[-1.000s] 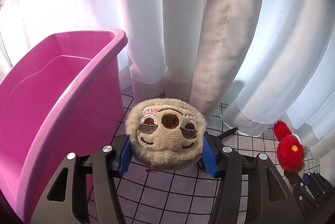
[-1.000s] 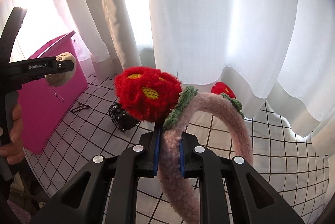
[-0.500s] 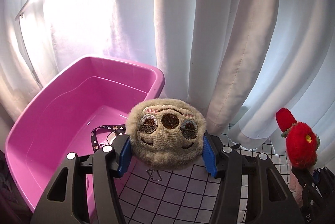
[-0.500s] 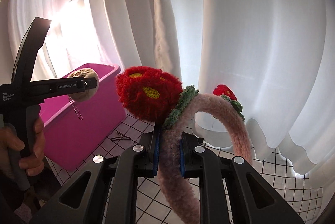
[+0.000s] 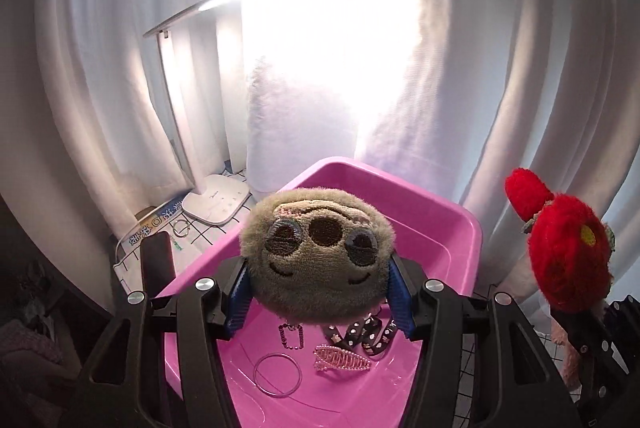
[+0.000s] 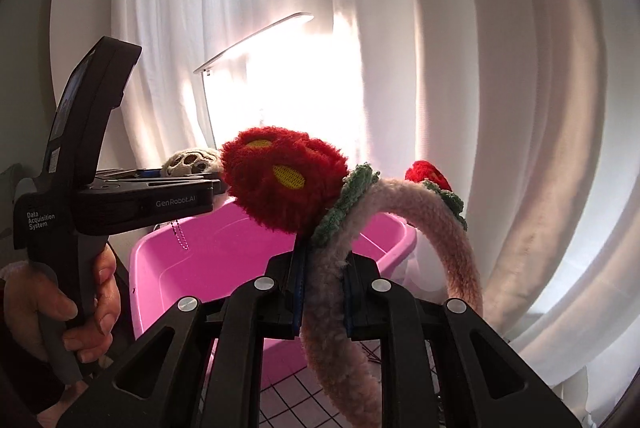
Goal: Organize jewelry
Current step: 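Carry the plush pouch and pink headband over the pink tub with both tools, then open both grippers to drop the pouch and headband into the tub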
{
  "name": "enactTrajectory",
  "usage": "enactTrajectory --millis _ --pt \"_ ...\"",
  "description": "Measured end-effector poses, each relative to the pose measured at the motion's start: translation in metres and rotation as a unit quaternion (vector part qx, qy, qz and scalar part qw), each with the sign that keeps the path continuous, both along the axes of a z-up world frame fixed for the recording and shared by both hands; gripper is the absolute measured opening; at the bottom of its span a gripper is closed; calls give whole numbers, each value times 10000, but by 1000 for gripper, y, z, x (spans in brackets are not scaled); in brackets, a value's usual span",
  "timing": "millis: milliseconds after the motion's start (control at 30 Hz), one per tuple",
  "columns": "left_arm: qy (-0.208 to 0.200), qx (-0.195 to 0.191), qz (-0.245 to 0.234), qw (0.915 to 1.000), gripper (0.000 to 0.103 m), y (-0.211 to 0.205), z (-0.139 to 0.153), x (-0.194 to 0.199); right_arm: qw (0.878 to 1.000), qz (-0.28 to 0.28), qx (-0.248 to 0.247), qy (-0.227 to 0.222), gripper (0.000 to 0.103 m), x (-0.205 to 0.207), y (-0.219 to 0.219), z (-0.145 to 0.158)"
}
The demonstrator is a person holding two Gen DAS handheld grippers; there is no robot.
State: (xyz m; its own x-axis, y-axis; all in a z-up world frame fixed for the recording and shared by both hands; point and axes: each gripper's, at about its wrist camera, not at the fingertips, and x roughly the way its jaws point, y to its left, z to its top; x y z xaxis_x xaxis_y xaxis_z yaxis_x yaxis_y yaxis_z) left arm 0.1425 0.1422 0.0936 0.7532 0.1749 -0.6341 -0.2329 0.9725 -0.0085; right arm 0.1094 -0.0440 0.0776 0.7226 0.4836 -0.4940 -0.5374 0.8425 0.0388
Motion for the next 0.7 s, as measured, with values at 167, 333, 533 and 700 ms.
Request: enactTrajectory --millis 167,333,533,700 --pt "320 10 404 9987 55 48 -25 13 9975 574 -235 326 14 31 65 -11" --pt "754 -96 619 9952 56 77 -57 29 9917 778 -463 915 14 69 108 -32" --pt "1252 -226 509 9906 62 85 -88 47 9834 638 -711 1542 15 110 135 -52" --pt "1408 -227 425 9889 83 82 -94 52 9798 471 -894 1725 52 126 142 -55"
